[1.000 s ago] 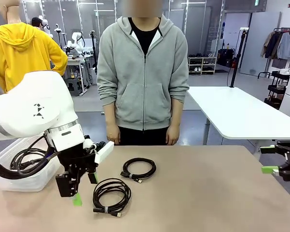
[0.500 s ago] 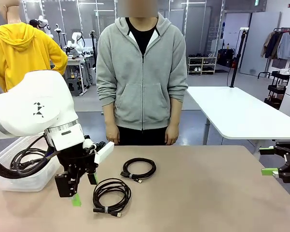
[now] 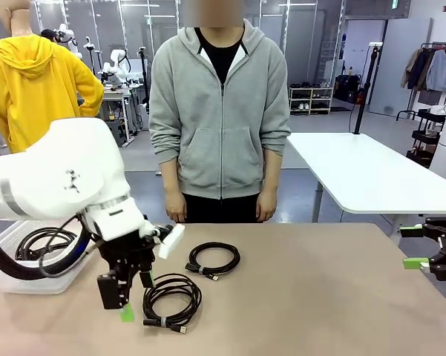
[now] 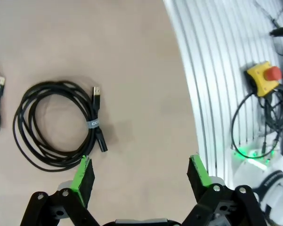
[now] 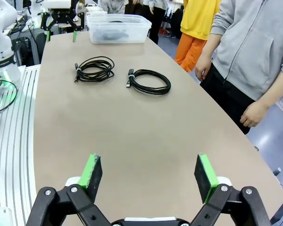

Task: Organize and store the cables.
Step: Place the USB Extension Cable into the Organizing box.

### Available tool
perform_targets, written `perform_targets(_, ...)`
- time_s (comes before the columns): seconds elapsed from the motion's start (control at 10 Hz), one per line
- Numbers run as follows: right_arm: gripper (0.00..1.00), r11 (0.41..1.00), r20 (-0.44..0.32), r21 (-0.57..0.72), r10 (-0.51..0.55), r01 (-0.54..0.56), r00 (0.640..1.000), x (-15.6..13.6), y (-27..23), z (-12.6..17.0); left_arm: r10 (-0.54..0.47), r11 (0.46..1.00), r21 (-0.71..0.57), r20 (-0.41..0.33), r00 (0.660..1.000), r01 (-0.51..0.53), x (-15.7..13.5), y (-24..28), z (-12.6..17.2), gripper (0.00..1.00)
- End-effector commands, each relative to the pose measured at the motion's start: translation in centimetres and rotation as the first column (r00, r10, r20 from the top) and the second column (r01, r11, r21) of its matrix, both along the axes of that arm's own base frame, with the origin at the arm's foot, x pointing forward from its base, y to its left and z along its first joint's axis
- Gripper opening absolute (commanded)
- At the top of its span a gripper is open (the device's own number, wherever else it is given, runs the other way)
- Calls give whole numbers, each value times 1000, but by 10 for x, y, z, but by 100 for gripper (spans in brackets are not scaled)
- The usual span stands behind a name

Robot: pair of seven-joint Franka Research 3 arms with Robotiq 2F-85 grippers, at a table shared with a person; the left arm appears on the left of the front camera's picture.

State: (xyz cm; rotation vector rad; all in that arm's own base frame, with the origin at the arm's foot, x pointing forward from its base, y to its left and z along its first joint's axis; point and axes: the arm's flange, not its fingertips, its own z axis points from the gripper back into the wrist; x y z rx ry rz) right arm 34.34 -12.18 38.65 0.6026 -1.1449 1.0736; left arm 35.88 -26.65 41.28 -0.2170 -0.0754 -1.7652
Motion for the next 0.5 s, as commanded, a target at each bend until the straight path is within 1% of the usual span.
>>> perform_targets(0.0, 100, 1000, -14, 13, -19, 20, 1000, 1, 3, 5, 68, 996, 59, 38, 997, -70, 0, -22, -21, 100)
perform_targets(0.2, 100, 1000, -14, 13, -19, 20, 1000, 1, 3, 5, 128, 987, 85, 96, 987, -137, 2, -22, -36, 100)
perform_targets(0.3, 100, 1000, -14, 13, -19, 20, 1000, 1, 3, 5, 150, 985, 73, 103, 983, -158, 6, -25, -48, 100)
perform_targets(0.4, 100, 1000, -14, 13, -19, 20, 1000, 1, 3, 5, 178, 979, 75, 126, 976, -188, 15, -27, -60, 100)
